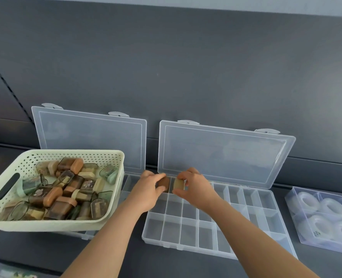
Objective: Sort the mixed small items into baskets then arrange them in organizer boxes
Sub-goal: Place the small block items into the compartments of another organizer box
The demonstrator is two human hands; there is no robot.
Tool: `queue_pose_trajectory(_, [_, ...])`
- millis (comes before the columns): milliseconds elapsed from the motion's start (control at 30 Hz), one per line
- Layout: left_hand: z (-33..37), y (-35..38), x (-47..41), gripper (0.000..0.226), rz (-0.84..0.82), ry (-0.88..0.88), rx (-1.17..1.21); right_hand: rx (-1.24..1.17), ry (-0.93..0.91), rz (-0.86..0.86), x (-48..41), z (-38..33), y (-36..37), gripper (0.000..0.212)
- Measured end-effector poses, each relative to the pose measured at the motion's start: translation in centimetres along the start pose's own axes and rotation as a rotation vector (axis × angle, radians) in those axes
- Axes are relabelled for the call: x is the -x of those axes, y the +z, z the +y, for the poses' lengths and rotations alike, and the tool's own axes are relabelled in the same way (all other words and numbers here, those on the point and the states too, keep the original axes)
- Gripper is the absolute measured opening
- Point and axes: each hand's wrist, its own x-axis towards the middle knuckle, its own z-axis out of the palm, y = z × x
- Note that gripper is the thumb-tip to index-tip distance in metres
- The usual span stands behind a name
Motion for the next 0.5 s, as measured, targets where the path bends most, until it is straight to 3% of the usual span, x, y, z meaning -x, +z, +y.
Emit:
queue_pose_trajectory(267, [0.6,-0.2,0.9,0.059,0.015,0.017,-0.010,0.017,-0.035,0.018,0.8,0.0,-0.6,0.048])
queue_pose_trajectory(500, [2.5,-5.1,5.0,0.050,0.284,0.168,-0.030,-0.025,-0.097,0.152,2.0,-3.4,-3.7,0.045])
